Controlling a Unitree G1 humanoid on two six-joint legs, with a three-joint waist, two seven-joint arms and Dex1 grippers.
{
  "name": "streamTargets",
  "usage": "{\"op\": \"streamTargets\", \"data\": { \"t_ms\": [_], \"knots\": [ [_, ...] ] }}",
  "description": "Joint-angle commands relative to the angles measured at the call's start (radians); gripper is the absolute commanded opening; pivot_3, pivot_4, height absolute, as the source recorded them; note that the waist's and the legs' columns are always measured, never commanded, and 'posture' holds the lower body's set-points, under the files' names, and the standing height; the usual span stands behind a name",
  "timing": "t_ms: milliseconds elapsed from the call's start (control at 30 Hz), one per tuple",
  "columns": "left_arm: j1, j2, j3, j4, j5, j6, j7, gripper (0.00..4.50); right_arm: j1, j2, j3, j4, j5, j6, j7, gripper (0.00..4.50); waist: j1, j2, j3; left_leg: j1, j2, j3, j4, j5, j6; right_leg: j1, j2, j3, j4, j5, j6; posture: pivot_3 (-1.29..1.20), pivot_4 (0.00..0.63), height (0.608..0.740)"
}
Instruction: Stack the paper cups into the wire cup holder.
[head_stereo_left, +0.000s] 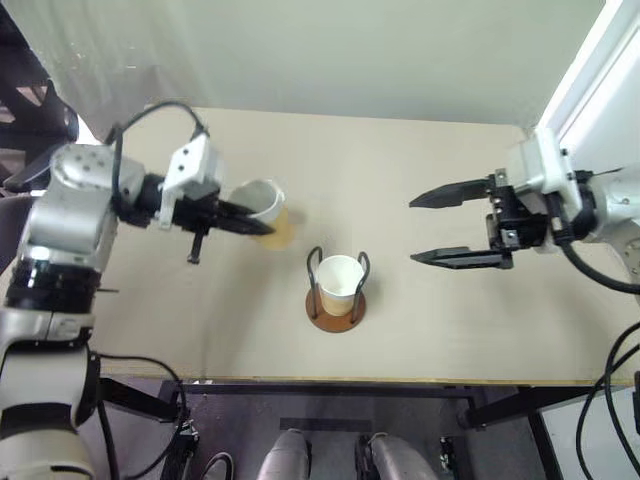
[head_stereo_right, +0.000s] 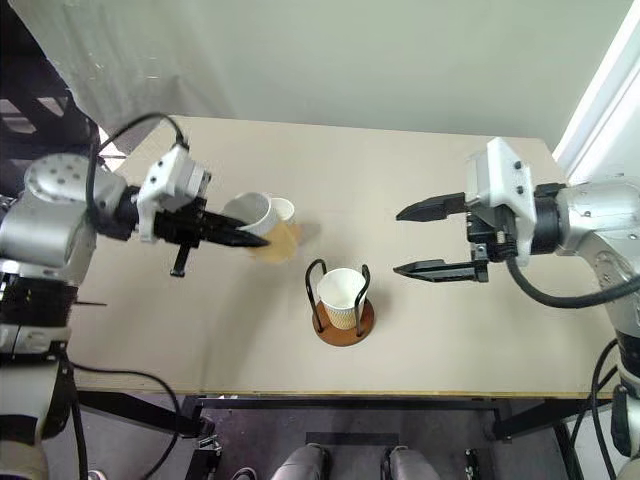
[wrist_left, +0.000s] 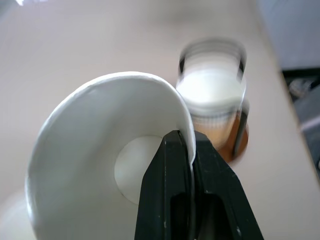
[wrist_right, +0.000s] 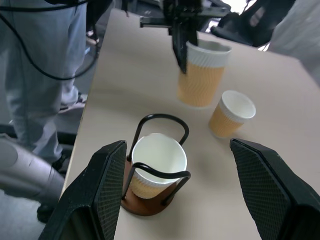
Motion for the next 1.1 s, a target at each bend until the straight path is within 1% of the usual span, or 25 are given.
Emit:
{"op": "streamTargets", "data": {
  "t_ms": [33,67,233,333,467,567,700,867,967,1100],
  "knots": [
    [-0.117,0.021,-0.116,0.012,-0.160,-0.044,-0.046,0.05,0.006,-0.035,-0.081,-0.043,0.029,0.010,-0.045,3.38,0.000,0.000,0.000,0.000,0.000,0.000,0.000,0.000,0.000,0.000,0.000,0.000,0.000,0.000,0.000,0.00,0.150,0.740],
    [-0.137,0.026,-0.145,0.020,-0.185,-0.054,-0.046,0.05,0.011,-0.040,-0.082,-0.047,0.030,0.010,-0.051,3.38,-0.001,0.000,0.000,0.000,0.000,0.000,0.001,0.000,0.001,0.000,0.000,0.000,0.000,0.000,0.001,0.00,0.150,0.740],
    [-0.302,-0.020,-0.386,0.066,-0.328,-0.139,-0.046,0.05,0.052,-0.066,-0.116,-0.110,0.046,0.030,-0.111,3.38,-0.002,0.000,0.000,-0.002,0.000,0.000,0.005,0.000,0.002,0.001,0.000,0.001,0.000,-0.001,0.004,0.00,0.150,0.740],
    [-0.358,-0.036,-0.523,0.100,-0.364,-0.206,-0.046,0.05,0.071,-0.077,-0.134,-0.144,0.064,0.047,-0.147,3.38,-0.001,0.001,0.000,-0.004,-0.001,0.001,0.009,-0.002,0.004,0.001,0.000,0.001,-0.001,-0.001,0.007,0.00,0.150,0.740],
    [-0.419,-0.082,-0.657,0.190,-0.374,-0.300,-0.046,0.05,0.107,-0.094,-0.170,-0.210,0.099,0.086,-0.203,3.38,0.002,0.001,0.001,-0.006,-0.002,0.001,0.012,-0.002,0.006,0.001,-0.001,0.002,-0.003,-0.001,0.011,0.00,0.150,0.740],
    [-0.449,-0.096,-0.722,0.232,-0.391,-0.347,-0.046,0.05,0.125,-0.105,-0.193,-0.243,0.125,0.112,-0.241,3.38,0.004,0.001,0.001,-0.008,-0.002,0.001,0.013,-0.003,0.007,0.001,-0.001,0.003,-0.005,0.000,0.012,0.00,0.150,0.740],
    [-0.476,-0.117,-0.780,0.276,-0.412,-0.385,-0.046,0.05,0.150,-0.122,-0.216,-0.279,0.157,0.136,-0.281,3.38,0.007,0.001,0.001,-0.011,-0.002,0.001,0.013,-0.005,0.009,0.002,-0.001,0.003,-0.010,0.001,0.015,0.00,0.150,0.740],
    [-0.492,-0.118,-0.829,0.267,-0.459,-0.391,-0.046,0.05,0.156,-0.133,-0.218,-0.295,0.181,0.149,-0.320,3.38,0.011,0.002,0.001,-0.012,-0.005,0.002,0.014,-0.006,0.012,0.002,-0.003,0.004,-0.013,0.003,0.020,0.00,0.150,0.740],
    [-0.495,-0.104,-0.875,0.238,-0.467,-0.404,-0.046,0.05,0.167,-0.142,-0.225,-0.302,0.190,0.151,-0.335,3.38,0.013,0.002,0.001,-0.013,-0.006,0.002,0.014,-0.007,0.014,0.002,-0.004,0.005,-0.014,0.003,0.023,0.00,0.150,0.740],
    [-0.499,-0.118,-0.906,0.266,-0.453,-0.430,-0.046,0.05,0.172,-0.146,-0.226,-0.312,0.207,0.151,-0.356,3.38,0.013,0.003,0.002,-0.015,-0.009,0.002,0.018,-0.009,0.017,0.002,-0.006,0.006,-0.014,0.001,0.026,0.00,0.150,0.740]
  ]
}}
